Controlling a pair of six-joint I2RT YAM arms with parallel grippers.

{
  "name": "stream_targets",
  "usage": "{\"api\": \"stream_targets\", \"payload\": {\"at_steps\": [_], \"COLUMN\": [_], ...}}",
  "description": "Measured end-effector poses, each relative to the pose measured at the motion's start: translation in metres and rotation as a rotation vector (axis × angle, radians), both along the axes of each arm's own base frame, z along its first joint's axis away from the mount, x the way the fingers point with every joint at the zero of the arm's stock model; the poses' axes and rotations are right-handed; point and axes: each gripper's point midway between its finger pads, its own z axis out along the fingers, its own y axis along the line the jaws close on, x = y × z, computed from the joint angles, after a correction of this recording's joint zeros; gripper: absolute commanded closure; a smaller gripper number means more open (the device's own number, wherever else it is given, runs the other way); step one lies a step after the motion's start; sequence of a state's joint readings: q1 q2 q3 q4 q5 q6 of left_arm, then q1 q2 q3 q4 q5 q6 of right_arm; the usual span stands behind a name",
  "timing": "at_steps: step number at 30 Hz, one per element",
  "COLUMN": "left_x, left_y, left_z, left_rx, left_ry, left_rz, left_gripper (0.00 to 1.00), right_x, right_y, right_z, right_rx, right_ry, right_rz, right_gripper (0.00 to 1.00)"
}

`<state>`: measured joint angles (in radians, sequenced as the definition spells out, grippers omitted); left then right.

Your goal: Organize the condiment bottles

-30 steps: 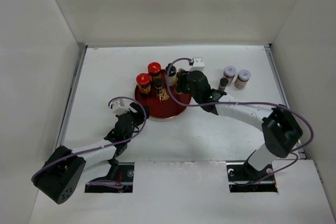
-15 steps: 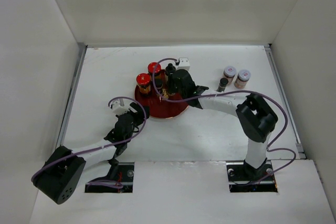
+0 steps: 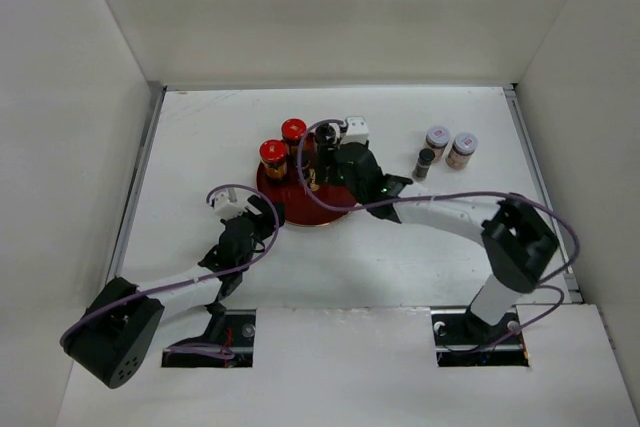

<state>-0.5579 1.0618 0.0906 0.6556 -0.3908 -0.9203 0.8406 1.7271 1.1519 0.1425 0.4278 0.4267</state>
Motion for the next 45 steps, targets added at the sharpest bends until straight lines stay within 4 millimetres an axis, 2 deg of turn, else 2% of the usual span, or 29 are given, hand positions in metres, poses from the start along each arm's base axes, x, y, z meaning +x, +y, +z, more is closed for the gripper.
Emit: {"api": "stream_targets", "payload": {"at_steps": [2, 4, 5, 6, 8, 10, 13, 15, 17, 19, 22, 28, 35, 37, 41, 45], "left_x": [0.0, 0.0, 0.0, -0.001, -0.001, -0.001, -0.001, -0.001, -0.001, -0.001, -0.001, -0.001, -0.001, -0.001, -0.001, -0.001], "left_y": [0.0, 0.0, -0.001, -0.001, -0.002, -0.002, -0.002, -0.002, -0.002, -0.002, -0.002, -0.002, -0.001, -0.001, -0.001, 0.0], "left_z": [0.0, 0.0, 0.0, 0.0, 0.0, -0.001, -0.003, -0.002, -0.002, -0.004, -0.003, -0.005, -0.005, -0.005, -0.005, -0.005], "left_rx": [0.001, 0.002, 0.002, 0.002, 0.004, 0.005, 0.008, 0.007, 0.008, 0.01, 0.01, 0.013, 0.016, 0.016, 0.016, 0.017], "left_ry": [0.001, 0.001, 0.001, 0.0, 0.0, 0.002, 0.007, 0.005, 0.006, 0.01, 0.009, 0.012, 0.013, 0.014, 0.013, 0.013], "left_rz": [0.0, -0.002, -0.003, -0.004, -0.007, -0.008, -0.01, -0.011, -0.01, -0.011, -0.009, -0.009, -0.01, -0.01, -0.01, -0.005], "left_gripper": [0.33, 0.33, 0.33, 0.33, 0.33, 0.33, 0.33, 0.33, 0.33, 0.33, 0.33, 0.33, 0.33, 0.33, 0.33, 0.33], "right_x": [-0.013, -0.024, -0.028, -0.029, -0.024, -0.015, -0.003, 0.002, 0.005, 0.009, 0.013, 0.034, 0.047, 0.048, 0.051, 0.041], "right_y": [-0.013, -0.033, -0.045, -0.062, -0.101, -0.151, -0.215, -0.248, -0.267, -0.274, -0.272, -0.265, -0.27, -0.272, -0.271, -0.261], "right_z": [0.017, 0.033, 0.039, 0.044, 0.048, 0.046, 0.037, 0.026, 0.012, -0.004, -0.023, -0.03, -0.048, -0.053, -0.052, -0.035], "right_rx": [0.023, 0.05, 0.062, 0.072, 0.081, 0.059, 0.0, -0.05, -0.091, -0.13, -0.17, -0.189, -0.21, -0.22, -0.213, -0.202], "right_ry": [-0.023, -0.049, -0.061, -0.071, -0.085, -0.088, -0.069, -0.041, -0.007, 0.034, 0.086, 0.109, 0.139, 0.15, 0.14, 0.095], "right_rz": [-0.002, -0.019, -0.036, -0.065, -0.155, -0.286, -0.476, -0.568, -0.613, -0.622, -0.597, -0.556, -0.556, -0.555, -0.556, -0.54], "right_gripper": [0.24, 0.34, 0.43, 0.49, 0.5, 0.47, 0.29, 0.22, 0.18, 0.16, 0.16, 0.22, 0.41, 0.52, 0.58, 0.6]}}
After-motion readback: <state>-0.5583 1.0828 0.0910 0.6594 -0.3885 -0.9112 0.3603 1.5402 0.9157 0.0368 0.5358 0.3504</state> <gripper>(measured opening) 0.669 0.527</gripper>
